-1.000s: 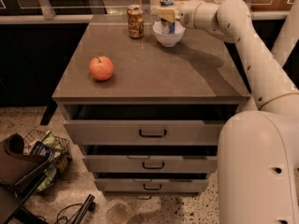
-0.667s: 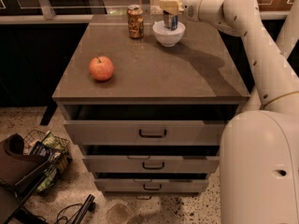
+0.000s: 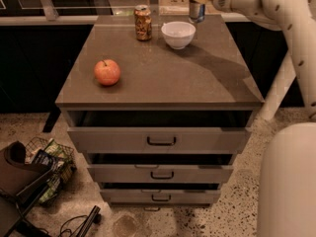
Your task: Pick redbull can from white bowl and place on counter
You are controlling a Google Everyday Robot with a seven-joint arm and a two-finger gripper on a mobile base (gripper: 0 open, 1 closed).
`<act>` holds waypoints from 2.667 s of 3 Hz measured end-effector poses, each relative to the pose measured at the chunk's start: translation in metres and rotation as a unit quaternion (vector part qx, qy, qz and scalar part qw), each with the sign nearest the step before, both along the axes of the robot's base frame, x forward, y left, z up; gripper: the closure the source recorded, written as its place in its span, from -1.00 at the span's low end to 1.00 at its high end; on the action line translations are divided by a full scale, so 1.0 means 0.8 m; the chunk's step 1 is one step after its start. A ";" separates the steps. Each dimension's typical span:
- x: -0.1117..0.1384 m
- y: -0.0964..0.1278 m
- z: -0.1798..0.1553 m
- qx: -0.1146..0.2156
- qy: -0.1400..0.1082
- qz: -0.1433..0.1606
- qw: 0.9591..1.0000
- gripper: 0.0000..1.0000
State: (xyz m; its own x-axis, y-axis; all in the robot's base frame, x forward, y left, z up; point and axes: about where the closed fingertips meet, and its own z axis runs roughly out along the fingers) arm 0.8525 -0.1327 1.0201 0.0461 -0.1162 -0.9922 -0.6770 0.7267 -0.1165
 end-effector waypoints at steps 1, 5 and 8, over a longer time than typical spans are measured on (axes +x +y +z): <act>-0.032 -0.032 0.007 -0.005 0.008 -0.019 1.000 1.00; -0.185 -0.027 -0.101 0.012 0.073 0.001 0.997 1.00; -0.202 -0.030 -0.139 0.025 0.082 0.019 0.996 0.46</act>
Offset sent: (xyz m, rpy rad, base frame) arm -0.1099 -0.0662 -0.0374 0.0068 0.1355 -0.0834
